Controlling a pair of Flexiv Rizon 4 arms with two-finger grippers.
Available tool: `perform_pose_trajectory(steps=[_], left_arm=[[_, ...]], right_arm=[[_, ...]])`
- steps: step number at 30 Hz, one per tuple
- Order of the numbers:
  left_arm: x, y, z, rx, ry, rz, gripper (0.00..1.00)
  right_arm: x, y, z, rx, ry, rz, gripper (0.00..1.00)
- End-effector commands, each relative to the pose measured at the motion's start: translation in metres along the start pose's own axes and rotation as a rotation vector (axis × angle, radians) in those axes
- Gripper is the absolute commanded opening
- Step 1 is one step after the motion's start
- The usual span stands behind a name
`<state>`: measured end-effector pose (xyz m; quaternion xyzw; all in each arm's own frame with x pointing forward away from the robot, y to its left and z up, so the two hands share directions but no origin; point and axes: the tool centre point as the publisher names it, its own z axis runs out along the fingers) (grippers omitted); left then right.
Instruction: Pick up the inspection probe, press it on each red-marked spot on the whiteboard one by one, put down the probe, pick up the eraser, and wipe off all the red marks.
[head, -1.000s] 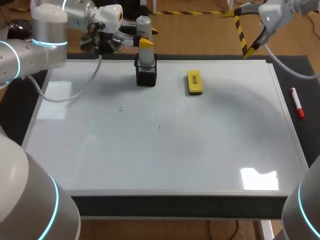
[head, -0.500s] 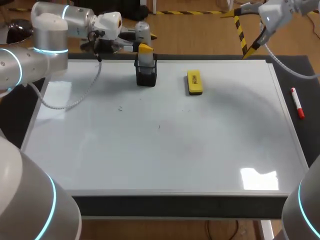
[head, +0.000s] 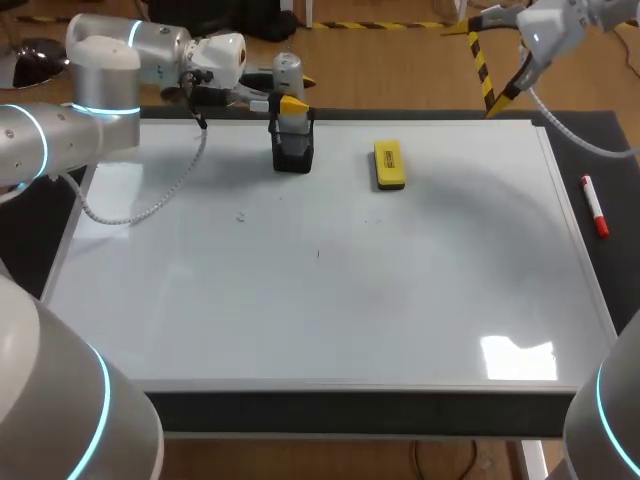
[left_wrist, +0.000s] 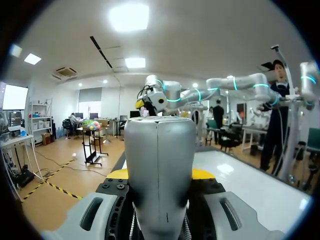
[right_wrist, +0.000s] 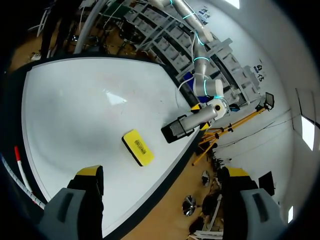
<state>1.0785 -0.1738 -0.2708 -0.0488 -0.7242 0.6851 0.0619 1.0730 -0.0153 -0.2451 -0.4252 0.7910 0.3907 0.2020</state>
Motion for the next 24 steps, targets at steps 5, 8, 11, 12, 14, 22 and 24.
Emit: perform_pose_trajectory(steps=[5,8,11,12,14,22,24], left_arm=[[-0.002,0.007,0.001,0.011,0.001,-0.002,0.0],[-0.002,0.01,0.001,0.013,-0.001,-0.005,0.0],[-0.002,0.012,0.002,0.011,-0.002,-0.003,0.0],[-0.002,0.013,0.002,0.011,-0.002,-0.003,0.0],[-0.002,0.014,0.002,0.009,-0.001,-0.002,0.0],[-0.004,0.018,0.003,0.006,0.002,-0.005,0.0],[-0.004,0.019,0.002,0.007,0.001,-0.006,0.0]], right_arm=[[0.0,0.0,-0.001,0.002,0.004,-0.002,1.0],[0.0,0.0,-0.001,0.002,0.004,-0.002,1.0],[0.0,0.0,-0.001,0.002,0.004,-0.002,1.0],[0.0,0.0,-0.001,0.002,0.004,-0.002,1.0],[0.0,0.0,-0.001,0.002,0.004,-0.002,1.0],[0.0,0.0,-0.001,0.002,0.004,-0.002,1.0],[0.0,0.0,-0.001,0.002,0.004,-0.002,1.0]])
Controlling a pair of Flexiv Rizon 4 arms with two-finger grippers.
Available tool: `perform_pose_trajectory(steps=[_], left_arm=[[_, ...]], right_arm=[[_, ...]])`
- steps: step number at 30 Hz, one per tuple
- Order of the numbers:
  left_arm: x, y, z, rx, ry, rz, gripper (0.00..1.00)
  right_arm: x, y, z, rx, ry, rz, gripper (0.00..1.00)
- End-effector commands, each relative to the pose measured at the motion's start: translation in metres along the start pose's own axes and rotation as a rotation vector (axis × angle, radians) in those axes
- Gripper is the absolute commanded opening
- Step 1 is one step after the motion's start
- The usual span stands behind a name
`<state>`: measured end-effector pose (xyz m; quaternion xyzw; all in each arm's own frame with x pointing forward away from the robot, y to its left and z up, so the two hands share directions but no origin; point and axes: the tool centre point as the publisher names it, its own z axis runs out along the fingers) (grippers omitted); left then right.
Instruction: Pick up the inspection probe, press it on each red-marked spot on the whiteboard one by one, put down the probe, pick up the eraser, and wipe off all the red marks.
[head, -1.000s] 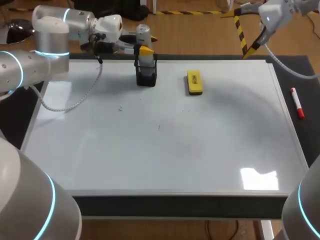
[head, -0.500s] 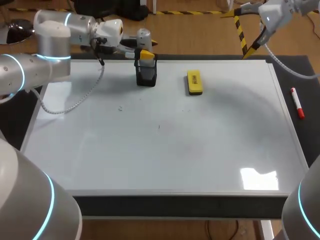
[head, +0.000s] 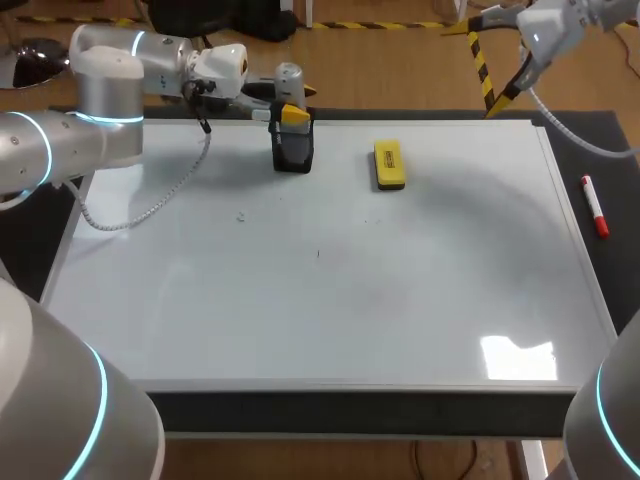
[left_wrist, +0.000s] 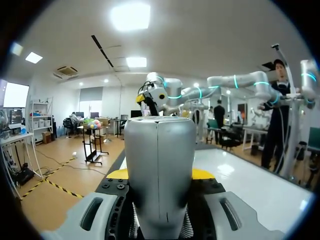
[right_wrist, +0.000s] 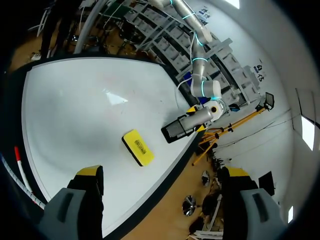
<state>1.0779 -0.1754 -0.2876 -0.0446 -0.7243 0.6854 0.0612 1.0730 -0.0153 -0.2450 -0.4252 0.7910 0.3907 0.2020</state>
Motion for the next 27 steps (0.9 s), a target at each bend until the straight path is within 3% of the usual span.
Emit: perform_pose_trajectory(steps=[1,8,9,10,12,16,17,19,21,24,27], left_arm=[[-0.0045,0.0026,-0.0007,0.007,0.008,-0.002,0.0],[-0.0054,0.0056,-0.0005,0.013,0.007,-0.013,0.0],[-0.0054,0.0057,-0.0005,0.014,0.006,-0.013,0.04],[-0.0053,0.0057,-0.0006,0.014,0.006,-0.014,0.24],[-0.0053,0.0056,-0.0006,0.013,0.007,-0.014,0.4],[-0.0053,0.0053,-0.0008,0.011,0.006,-0.015,0.42],[-0.0053,0.0053,-0.0008,0.01,0.006,-0.015,0.49],[-0.0054,0.0052,-0.0008,0.01,0.007,-0.015,0.78],[-0.0054,0.0051,-0.0008,0.01,0.007,-0.015,0.78],[-0.0053,0.0039,-0.0008,0.01,0.007,-0.013,1.0],[-0.005,0.0025,-0.0009,0.01,0.006,-0.01,1.0]], right_arm=[[-0.0002,0.0001,-0.0006,0.002,0.004,-0.002,1.0],[-0.0002,0.0001,-0.0006,0.002,0.004,-0.002,1.0],[-0.0002,0.0001,-0.0006,0.002,0.004,-0.002,1.0],[-0.0002,0.0001,-0.0006,0.002,0.004,-0.002,1.0],[-0.0002,0.0001,-0.0006,0.002,0.004,-0.002,1.0],[-0.0002,0.0001,-0.0006,0.002,0.004,-0.002,1.0],[-0.0002,0.0001,-0.0006,0.002,0.004,-0.002,1.0],[-0.0002,0.0001,-0.0006,0.002,0.004,-0.002,1.0],[-0.0002,0.0001,-0.0006,0.002,0.004,-0.002,1.0],[-0.0002,0.0001,-0.0006,0.002,0.004,-0.002,1.0],[-0.0002,0.0001,-0.0006,0.002,0.004,-0.002,1.0]])
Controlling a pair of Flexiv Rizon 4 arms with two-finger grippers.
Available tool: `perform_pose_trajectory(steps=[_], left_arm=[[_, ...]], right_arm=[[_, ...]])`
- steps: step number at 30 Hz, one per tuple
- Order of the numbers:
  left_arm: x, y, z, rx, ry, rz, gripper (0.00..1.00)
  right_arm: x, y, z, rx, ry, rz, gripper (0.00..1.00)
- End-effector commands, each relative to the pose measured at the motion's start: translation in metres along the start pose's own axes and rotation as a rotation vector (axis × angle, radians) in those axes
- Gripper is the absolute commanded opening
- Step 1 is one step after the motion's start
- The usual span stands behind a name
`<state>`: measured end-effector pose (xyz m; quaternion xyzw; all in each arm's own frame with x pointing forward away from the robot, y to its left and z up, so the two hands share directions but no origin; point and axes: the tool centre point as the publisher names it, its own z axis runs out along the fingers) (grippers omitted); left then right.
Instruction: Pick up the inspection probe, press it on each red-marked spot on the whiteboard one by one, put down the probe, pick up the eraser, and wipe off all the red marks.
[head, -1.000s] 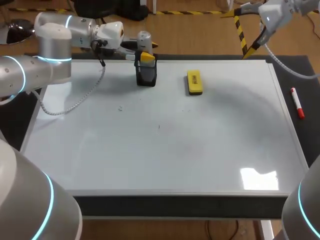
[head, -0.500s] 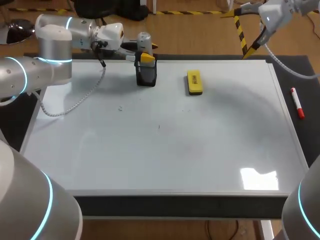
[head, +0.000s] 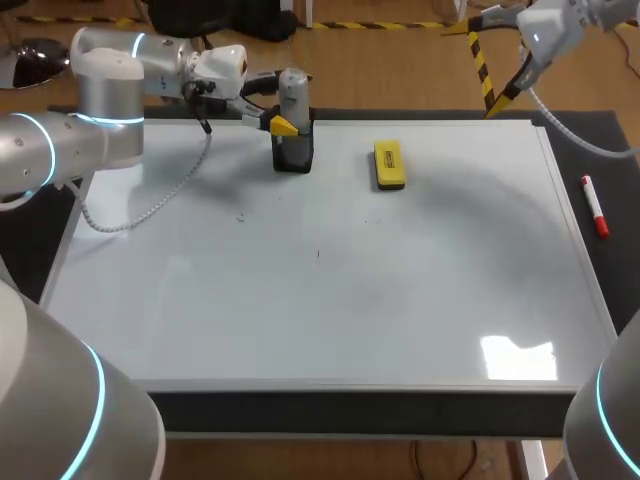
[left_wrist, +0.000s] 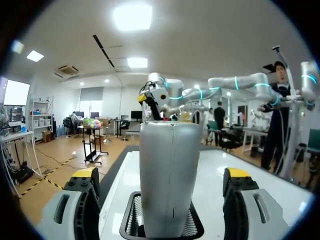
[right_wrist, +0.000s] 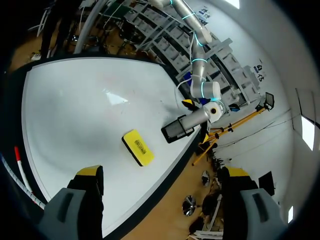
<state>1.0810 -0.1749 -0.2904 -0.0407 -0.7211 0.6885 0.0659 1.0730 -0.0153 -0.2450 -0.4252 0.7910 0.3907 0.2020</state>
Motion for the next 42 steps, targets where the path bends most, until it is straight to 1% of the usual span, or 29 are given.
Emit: perform_pose_trajectory(steps=[1,6,10,16,20,29,34,42], left_arm=[[-0.002,-0.001,0.0,0.001,0.004,0.003,1.0],[-0.001,-0.007,-0.001,-0.001,-0.001,0.013,1.0],[0.0,-0.015,-0.004,-0.003,-0.014,0.025,1.0],[0.004,-0.028,-0.012,-0.012,-0.042,0.039,1.0],[0.007,-0.033,-0.018,-0.017,-0.058,0.042,1.0],[0.019,-0.034,-0.035,-0.017,-0.118,0.033,1.0],[0.03,-0.032,-0.049,-0.013,-0.169,0.027,1.0],[0.048,-0.031,-0.067,-0.02,-0.22,0.018,1.0]], right_arm=[[0.0,0.0,-0.001,0.002,0.004,-0.002,1.0],[0.0,0.0,-0.001,0.002,0.004,-0.002,1.0],[0.0,0.0,-0.001,0.002,0.004,-0.002,1.0],[0.0,0.0,-0.001,0.002,0.004,-0.002,1.0],[0.0,0.0,-0.001,0.002,0.004,-0.002,1.0],[0.0,0.0,-0.001,0.002,0.004,-0.002,1.0],[0.0,0.0,-0.001,0.002,0.004,-0.002,1.0],[0.0,0.0,-0.001,0.002,0.004,-0.002,1.0]])
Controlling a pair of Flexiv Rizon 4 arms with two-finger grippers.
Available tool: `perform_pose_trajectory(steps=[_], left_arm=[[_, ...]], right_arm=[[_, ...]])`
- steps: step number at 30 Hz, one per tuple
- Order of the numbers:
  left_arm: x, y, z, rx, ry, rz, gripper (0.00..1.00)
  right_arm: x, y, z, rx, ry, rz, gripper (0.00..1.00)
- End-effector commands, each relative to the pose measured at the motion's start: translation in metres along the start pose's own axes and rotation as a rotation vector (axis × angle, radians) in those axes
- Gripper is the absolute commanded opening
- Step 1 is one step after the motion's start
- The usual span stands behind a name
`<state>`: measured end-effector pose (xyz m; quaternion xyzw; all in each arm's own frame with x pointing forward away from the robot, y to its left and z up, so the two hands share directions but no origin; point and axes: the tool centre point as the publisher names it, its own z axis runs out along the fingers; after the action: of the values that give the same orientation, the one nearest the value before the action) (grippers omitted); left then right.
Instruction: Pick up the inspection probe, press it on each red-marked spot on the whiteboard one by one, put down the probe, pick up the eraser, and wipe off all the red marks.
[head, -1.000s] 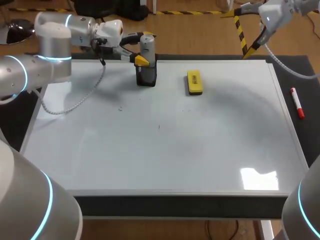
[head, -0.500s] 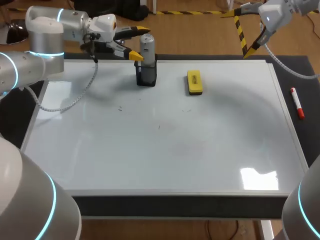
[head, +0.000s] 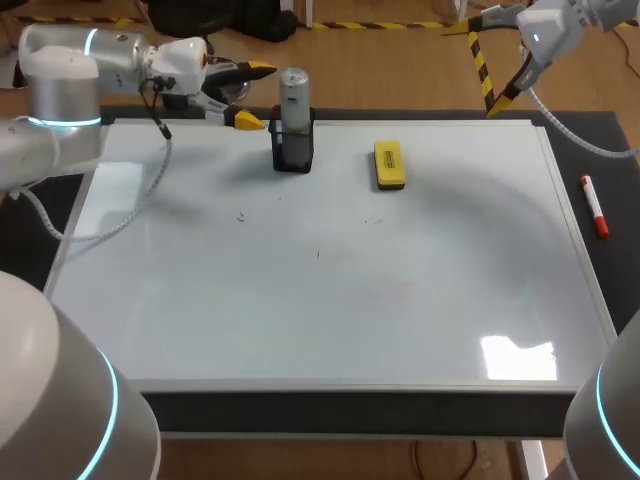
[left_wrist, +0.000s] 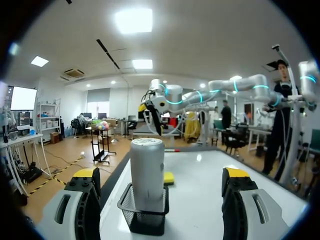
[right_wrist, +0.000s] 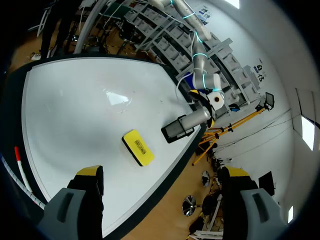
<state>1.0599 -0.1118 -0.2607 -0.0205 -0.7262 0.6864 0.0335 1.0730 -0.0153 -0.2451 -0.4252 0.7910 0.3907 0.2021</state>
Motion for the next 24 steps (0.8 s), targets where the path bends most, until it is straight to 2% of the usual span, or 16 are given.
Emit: perform_pose_trajectory(steps=[1,7,24], left_arm=[[0.018,-0.005,-0.01,-0.013,-0.153,0.001,1.0],[0.035,-0.001,-0.02,-0.013,-0.192,-0.013,1.0],[0.035,0.0,-0.021,-0.014,-0.197,-0.015,1.0]], right_arm=[[0.0,0.0,-0.001,0.002,0.004,-0.002,1.0],[0.0,0.0,-0.001,0.002,0.004,-0.002,1.0],[0.0,0.0,-0.001,0.002,0.004,-0.002,1.0]])
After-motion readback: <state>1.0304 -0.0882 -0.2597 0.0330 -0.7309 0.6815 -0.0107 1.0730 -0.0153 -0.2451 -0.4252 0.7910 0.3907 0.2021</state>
